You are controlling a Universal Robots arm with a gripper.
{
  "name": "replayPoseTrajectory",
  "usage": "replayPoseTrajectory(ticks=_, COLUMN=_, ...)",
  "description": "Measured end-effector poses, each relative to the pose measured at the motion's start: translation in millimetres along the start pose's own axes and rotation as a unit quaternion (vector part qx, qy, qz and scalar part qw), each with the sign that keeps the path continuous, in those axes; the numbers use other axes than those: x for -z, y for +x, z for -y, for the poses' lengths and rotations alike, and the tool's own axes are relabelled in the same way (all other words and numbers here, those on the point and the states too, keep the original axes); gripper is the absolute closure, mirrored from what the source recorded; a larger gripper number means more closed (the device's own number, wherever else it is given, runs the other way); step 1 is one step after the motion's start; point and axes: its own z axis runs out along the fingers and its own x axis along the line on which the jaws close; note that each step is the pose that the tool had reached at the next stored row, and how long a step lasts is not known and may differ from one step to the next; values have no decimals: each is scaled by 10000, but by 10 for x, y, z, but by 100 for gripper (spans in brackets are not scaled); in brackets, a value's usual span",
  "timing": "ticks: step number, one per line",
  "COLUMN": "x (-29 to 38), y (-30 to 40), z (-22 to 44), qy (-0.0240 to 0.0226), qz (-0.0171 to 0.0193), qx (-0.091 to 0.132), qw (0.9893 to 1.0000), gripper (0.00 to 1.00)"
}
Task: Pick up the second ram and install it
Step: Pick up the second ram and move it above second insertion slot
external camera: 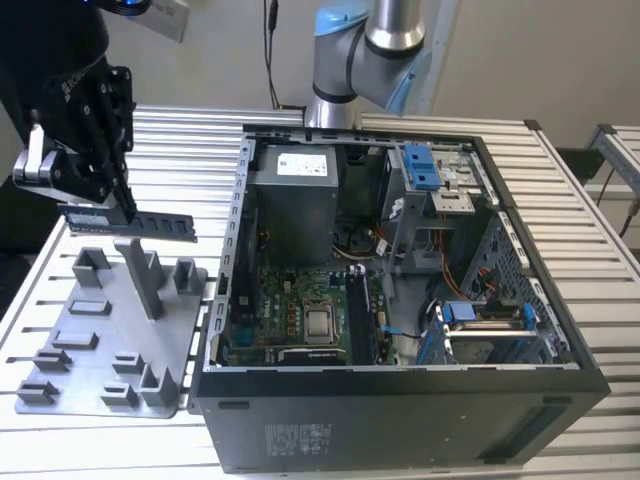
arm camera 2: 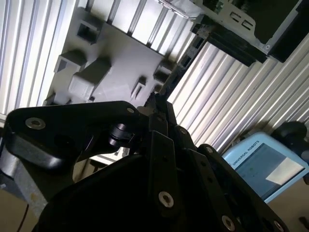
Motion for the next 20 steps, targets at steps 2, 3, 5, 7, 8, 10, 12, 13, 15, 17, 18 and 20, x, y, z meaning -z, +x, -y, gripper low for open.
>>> replayPoseTrajectory(ticks=2, x=-1, y=-4, z=41, qy=0, qz=0, qx=0, qw=10000, gripper=86)
replayPoseTrajectory(ticks=3, x=-2, y=-6, z=58, qy=0, qz=0, qx=0, qw=10000, gripper=86)
replayPoseTrajectory(ticks=5, x=-3, y=-9, z=95, qy=0, qz=0, qx=0, qw=10000, gripper=86)
replayPoseTrajectory(ticks=7, x=-3, y=-12, z=127, qy=0, qz=0, qx=0, qw=10000, gripper=86)
replayPoseTrajectory(ticks=8, x=-3, y=-13, z=143, qy=-1, qz=0, qx=0, qw=10000, gripper=86)
replayPoseTrajectory(ticks=10, x=-5, y=-16, z=172, qy=0, qz=0, qx=0, qw=10000, gripper=86)
replayPoseTrajectory(ticks=12, x=-5, y=-18, z=199, qy=0, qz=0, qx=0, qw=10000, gripper=86)
replayPoseTrajectory(ticks=13, x=-5, y=-19, z=212, qy=0, qz=0, qx=0, qw=10000, gripper=86)
replayPoseTrajectory(ticks=15, x=-6, y=-22, z=239, qy=0, qz=0, qx=0, qw=10000, gripper=86)
replayPoseTrajectory(ticks=17, x=-7, y=-25, z=272, qy=0, qz=0, qx=0, qw=10000, gripper=86)
replayPoseTrajectory(ticks=18, x=-8, y=-27, z=290, qy=0, qz=0, qx=0, qw=10000, gripper=86)
replayPoseTrajectory(ticks=20, x=-9, y=-30, z=334, qy=-1, qz=0, qx=0, qw=10000, gripper=86)
